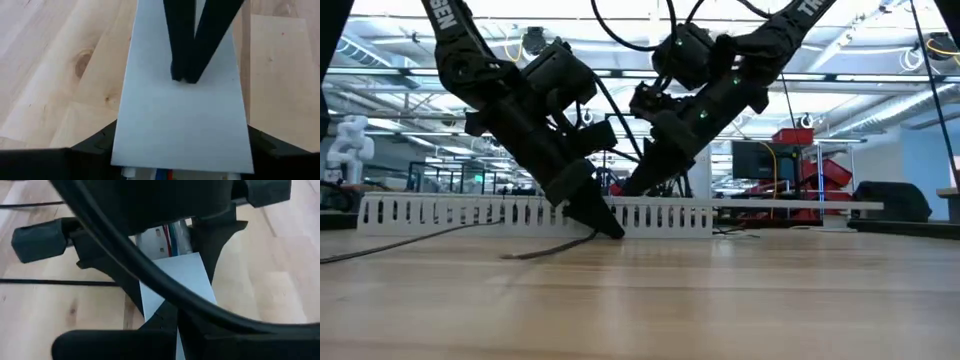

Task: Ziptie cables
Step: Close the cable duct

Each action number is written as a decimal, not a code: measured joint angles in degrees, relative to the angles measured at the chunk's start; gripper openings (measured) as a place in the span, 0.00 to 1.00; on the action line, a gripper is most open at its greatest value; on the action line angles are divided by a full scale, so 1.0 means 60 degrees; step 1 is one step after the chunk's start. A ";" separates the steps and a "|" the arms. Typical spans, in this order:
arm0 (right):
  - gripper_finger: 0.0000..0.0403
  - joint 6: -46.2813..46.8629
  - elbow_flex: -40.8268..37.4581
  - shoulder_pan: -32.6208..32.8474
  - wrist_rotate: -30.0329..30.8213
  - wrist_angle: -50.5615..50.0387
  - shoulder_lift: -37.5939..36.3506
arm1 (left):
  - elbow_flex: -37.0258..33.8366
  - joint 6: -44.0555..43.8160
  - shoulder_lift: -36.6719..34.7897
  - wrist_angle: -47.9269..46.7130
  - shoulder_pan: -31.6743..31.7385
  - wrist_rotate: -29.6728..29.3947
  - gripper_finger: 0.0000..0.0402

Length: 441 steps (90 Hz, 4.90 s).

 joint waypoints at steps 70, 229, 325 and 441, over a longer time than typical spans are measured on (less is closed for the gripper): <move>0.00 -0.1090 0.0034 -0.0106 0.0496 -0.1468 -0.0407 | 0.0127 0.0215 0.0015 -0.0146 0.0033 0.0216 0.63; 0.00 -0.0683 0.0011 -0.0046 0.0086 -0.0555 0.0039 | -0.2110 -0.0771 -0.1977 0.1140 0.0124 -0.0068 0.88; 0.00 -0.0750 -0.0025 -0.0089 -0.0921 0.0713 0.0092 | -0.2146 -0.0490 -0.1228 0.1968 0.0127 0.0096 0.61; 0.00 -0.0416 0.0543 -0.0592 -0.1254 -0.0891 0.0276 | -0.1428 -0.0271 -0.0659 0.1954 0.0144 0.0446 0.61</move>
